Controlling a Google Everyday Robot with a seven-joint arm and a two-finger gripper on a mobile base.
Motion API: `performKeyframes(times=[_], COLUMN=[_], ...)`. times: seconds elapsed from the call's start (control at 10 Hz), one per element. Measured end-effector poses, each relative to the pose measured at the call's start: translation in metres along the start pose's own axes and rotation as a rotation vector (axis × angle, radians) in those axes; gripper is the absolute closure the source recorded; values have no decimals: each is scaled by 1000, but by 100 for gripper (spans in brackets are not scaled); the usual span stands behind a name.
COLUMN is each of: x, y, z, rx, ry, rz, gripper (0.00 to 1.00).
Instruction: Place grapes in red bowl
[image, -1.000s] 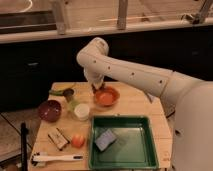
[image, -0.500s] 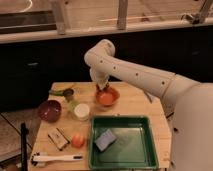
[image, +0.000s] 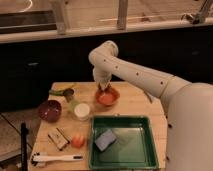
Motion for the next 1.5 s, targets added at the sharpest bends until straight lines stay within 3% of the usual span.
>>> performKeyframes(times=[0.3, 0.4, 1.1, 1.2, 1.5], x=[7, 8, 15, 15, 14], y=[2, 2, 8, 8, 8], z=[5, 7, 13, 14, 14], rx=[-5, -5, -1, -1, -4], ry=[-12, -19, -45, -48, -51], rz=[22, 33, 68, 70, 74], gripper=[99, 93, 25, 20, 20])
